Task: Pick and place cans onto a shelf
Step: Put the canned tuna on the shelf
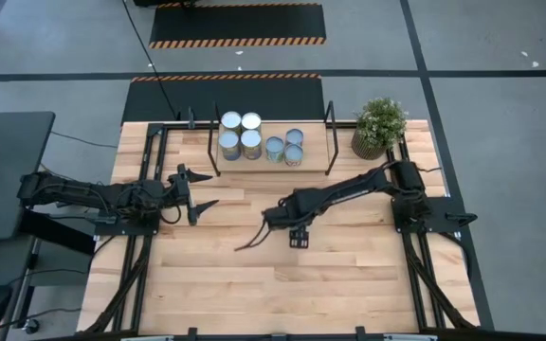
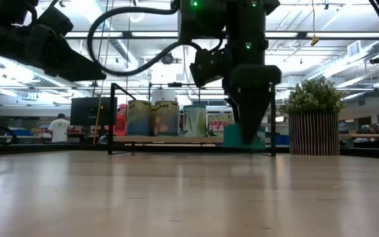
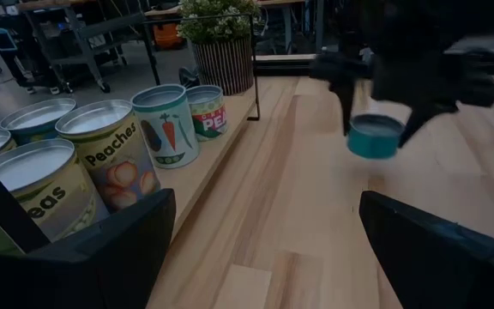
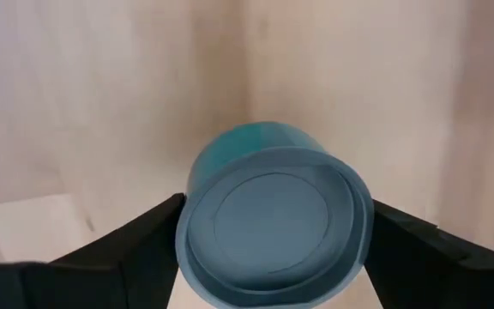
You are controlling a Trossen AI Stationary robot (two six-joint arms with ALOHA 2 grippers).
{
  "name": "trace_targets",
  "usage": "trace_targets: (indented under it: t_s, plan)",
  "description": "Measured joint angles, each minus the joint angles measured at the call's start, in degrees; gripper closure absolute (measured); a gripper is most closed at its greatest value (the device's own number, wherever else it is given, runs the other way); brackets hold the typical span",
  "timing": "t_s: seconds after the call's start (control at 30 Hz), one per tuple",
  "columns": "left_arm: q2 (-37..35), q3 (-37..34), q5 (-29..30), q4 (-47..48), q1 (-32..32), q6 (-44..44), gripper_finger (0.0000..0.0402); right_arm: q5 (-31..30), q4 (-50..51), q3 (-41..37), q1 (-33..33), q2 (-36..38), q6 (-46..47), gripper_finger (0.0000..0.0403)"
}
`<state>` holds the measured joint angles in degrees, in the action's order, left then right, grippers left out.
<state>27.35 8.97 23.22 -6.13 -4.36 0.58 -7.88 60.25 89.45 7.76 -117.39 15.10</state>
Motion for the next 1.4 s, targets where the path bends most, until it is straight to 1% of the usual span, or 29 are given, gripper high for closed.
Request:
trace_targets:
  t_s: [0.17,0.33,0.43,0.6,0.83,1.4]
  plan:
    - [0.0,0.0,0.0,0.0,0.0,0.0,0.0027,-0.2,2.1,0.0,-4.2,3.6,-0.3,0.0089]
    - [0.0,0.0,0.0,0.0,0.0,0.0,0.0027,-4.2,3.7,0.0,-8.5,6.0,-1.4,0.0089]
    - [0.0,0.0,0.0,0.0,0.0,0.0,0.0027,-5.7,3.8,0.0,-11.2,6.1,-3.1,0.0089]
    - [0.0,0.0,0.0,0.0,0.0,0.0,0.0027,-6.2,3.9,0.0,-15.5,5.9,-6.1,0.0089]
    - [0.0,0.0,0.0,0.0,0.0,0.0,0.0027,-6.2,4.3,0.0,-19.4,5.9,-10.8,0.0089]
    - [0.0,0.0,0.0,0.1,0.0,-0.1,0.0027,-5.9,4.7,0.0,-26.0,5.9,-15.9,0.0089]
